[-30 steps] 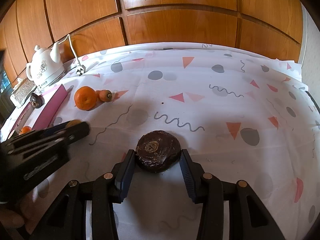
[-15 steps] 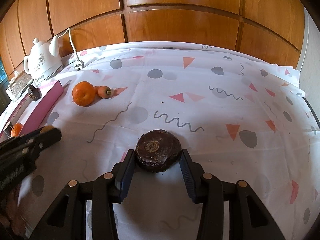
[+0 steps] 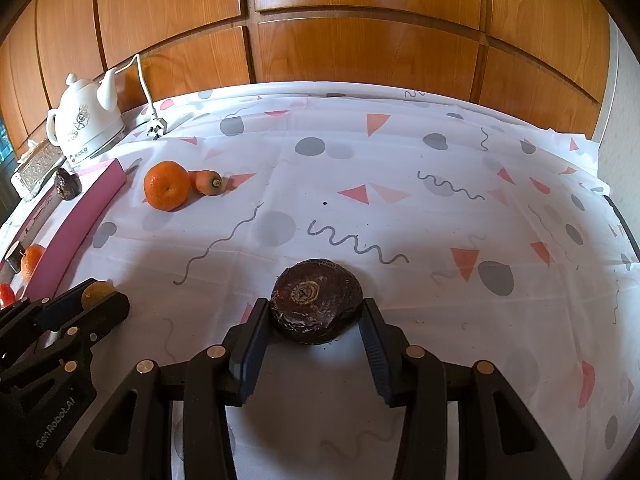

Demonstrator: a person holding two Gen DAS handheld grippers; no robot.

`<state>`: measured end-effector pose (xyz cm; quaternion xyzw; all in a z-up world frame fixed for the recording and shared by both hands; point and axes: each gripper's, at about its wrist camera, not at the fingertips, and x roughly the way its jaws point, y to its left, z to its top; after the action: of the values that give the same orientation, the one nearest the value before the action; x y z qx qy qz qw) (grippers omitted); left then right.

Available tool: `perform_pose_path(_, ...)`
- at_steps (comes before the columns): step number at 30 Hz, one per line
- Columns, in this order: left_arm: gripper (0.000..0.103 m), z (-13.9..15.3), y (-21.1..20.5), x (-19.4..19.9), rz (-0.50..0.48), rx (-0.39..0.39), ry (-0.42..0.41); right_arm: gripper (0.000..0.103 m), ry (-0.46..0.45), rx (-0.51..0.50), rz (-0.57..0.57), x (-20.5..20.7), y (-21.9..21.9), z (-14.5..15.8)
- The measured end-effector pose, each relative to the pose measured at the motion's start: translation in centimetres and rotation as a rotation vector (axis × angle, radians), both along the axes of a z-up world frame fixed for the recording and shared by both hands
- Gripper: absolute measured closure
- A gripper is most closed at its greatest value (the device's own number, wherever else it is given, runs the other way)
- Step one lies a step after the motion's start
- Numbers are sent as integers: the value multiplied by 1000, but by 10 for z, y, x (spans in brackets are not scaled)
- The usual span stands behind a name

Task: Organize fruits
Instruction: 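Hold both grasped fruits above the table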

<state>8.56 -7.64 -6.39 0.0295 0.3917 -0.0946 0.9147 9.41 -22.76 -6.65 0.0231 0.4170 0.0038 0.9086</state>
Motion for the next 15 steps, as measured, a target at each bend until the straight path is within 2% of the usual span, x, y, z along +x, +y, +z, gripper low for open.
perform_pose_path(15, 75, -2, -2, 0, 3, 16, -17, 57, -3, 2, -1, 0, 0, 0)
